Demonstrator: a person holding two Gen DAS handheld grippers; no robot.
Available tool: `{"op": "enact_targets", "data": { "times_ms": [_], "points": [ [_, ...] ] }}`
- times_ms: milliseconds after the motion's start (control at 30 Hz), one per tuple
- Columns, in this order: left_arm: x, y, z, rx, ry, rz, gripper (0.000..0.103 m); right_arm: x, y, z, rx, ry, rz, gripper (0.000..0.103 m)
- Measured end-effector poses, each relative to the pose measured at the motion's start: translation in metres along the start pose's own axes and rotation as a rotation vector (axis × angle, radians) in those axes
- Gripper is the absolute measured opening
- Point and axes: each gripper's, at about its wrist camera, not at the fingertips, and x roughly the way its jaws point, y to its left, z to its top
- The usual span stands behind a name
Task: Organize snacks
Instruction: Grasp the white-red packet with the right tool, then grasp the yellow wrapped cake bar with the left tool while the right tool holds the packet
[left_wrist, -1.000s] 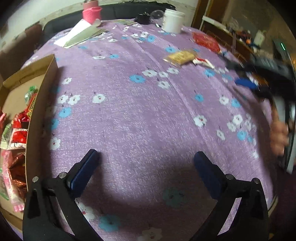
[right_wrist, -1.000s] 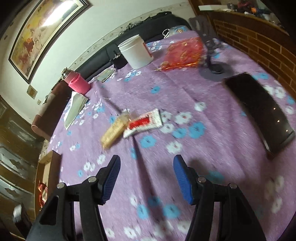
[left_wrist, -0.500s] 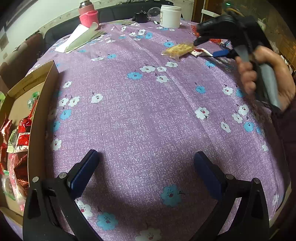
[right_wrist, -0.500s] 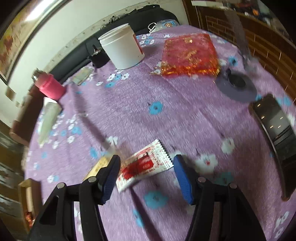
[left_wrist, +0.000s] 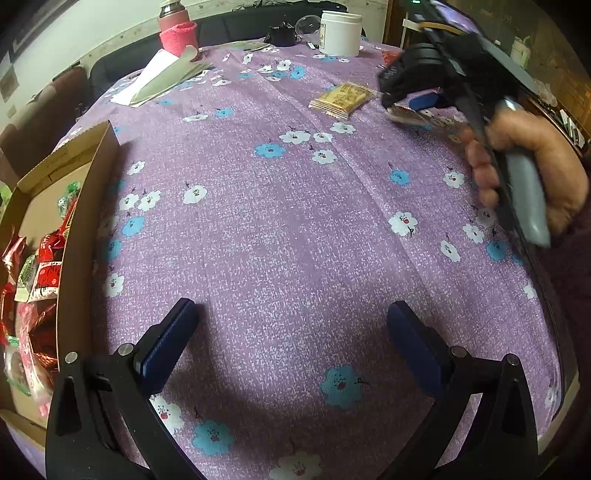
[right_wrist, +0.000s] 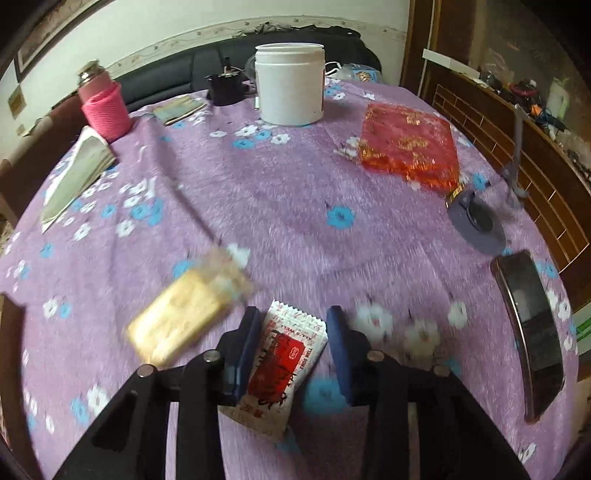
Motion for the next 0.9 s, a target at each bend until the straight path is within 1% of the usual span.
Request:
{"op": "enact_targets", "data": {
  "times_ms": [33, 67, 100, 133, 300, 333, 367, 400, 433, 467, 533, 600, 700, 767, 800, 833, 867, 900],
  "points": [
    [0.0, 0.0, 0.0, -0.001, -0.001, 0.001, 0.103, -0.004, -0.002, -0.004, 0.003, -0.006, 0.015, 0.032],
    [0.0, 0.0, 0.0, -0.001, -0.001, 0.001, 0.103, -0.01, -0.007, -0.011, 0.009, -0.011, 0.033, 0.023],
    [-0.001, 0.0, 0.0, -0.001, -0.001, 0.001, 0.103, -0.015, -0.012, -0.016, 0.021, -0.012, 0.057, 0.017],
    [-0.001, -0.001, -0.001, -0.001, -0.001, 0.0, 0.103, -0.019, -0.018, -0.022, 0.037, -0.007, 0.084, 0.016],
    [-0.002, 0.0, -0.001, -0.003, 0.004, -0.009, 0.103, -0.029, -0.039, -0.036, 0.107, -0.014, 0.191, 0.016],
    [-0.003, 0.002, -0.001, -0.01, 0.006, -0.023, 0.103, -0.033, -0.044, -0.039, 0.129, -0.021, 0.2, 0.017],
    [-0.006, 0.004, -0.002, -0.022, 0.002, -0.043, 0.101, -0.035, -0.05, -0.04, 0.154, -0.022, 0.21, 0.023],
    [-0.01, 0.008, -0.001, -0.04, -0.004, -0.082, 0.096, -0.036, -0.055, -0.041, 0.177, -0.017, 0.229, 0.029],
    [-0.013, 0.01, 0.001, -0.051, -0.009, -0.101, 0.095, -0.037, -0.057, -0.042, 0.191, -0.013, 0.245, 0.042],
    [-0.019, 0.015, 0.006, -0.07, -0.029, -0.115, 0.095, -0.038, -0.059, -0.042, 0.196, -0.014, 0.254, 0.051],
    [-0.033, 0.023, 0.021, -0.082, -0.084, -0.1, 0.095, -0.042, -0.056, -0.046, 0.175, -0.028, 0.254, 0.052],
    [-0.039, 0.029, 0.037, -0.08, -0.111, -0.09, 0.095, -0.044, -0.046, -0.049, 0.124, -0.039, 0.249, 0.052],
    [-0.043, 0.035, 0.068, -0.08, -0.122, -0.113, 0.095, -0.046, -0.027, -0.056, 0.034, -0.06, 0.224, 0.052],
    [-0.037, 0.032, 0.094, -0.055, -0.12, -0.122, 0.095, -0.04, -0.019, -0.06, 0.0, -0.063, 0.219, 0.051],
    [-0.033, 0.03, 0.101, -0.044, -0.117, -0.115, 0.095, -0.04, -0.018, -0.062, -0.008, -0.078, 0.211, 0.046],
    [-0.028, 0.027, 0.11, -0.031, -0.114, -0.104, 0.095, -0.04, -0.017, -0.063, -0.021, -0.084, 0.191, 0.035],
    [-0.019, 0.025, 0.124, -0.015, -0.107, -0.098, 0.095, -0.04, -0.016, -0.064, -0.037, -0.087, 0.178, 0.035],
    [-0.014, 0.023, 0.13, -0.007, -0.102, -0.102, 0.095, -0.04, -0.018, -0.064, -0.032, -0.086, 0.189, 0.034]
  ]
}}
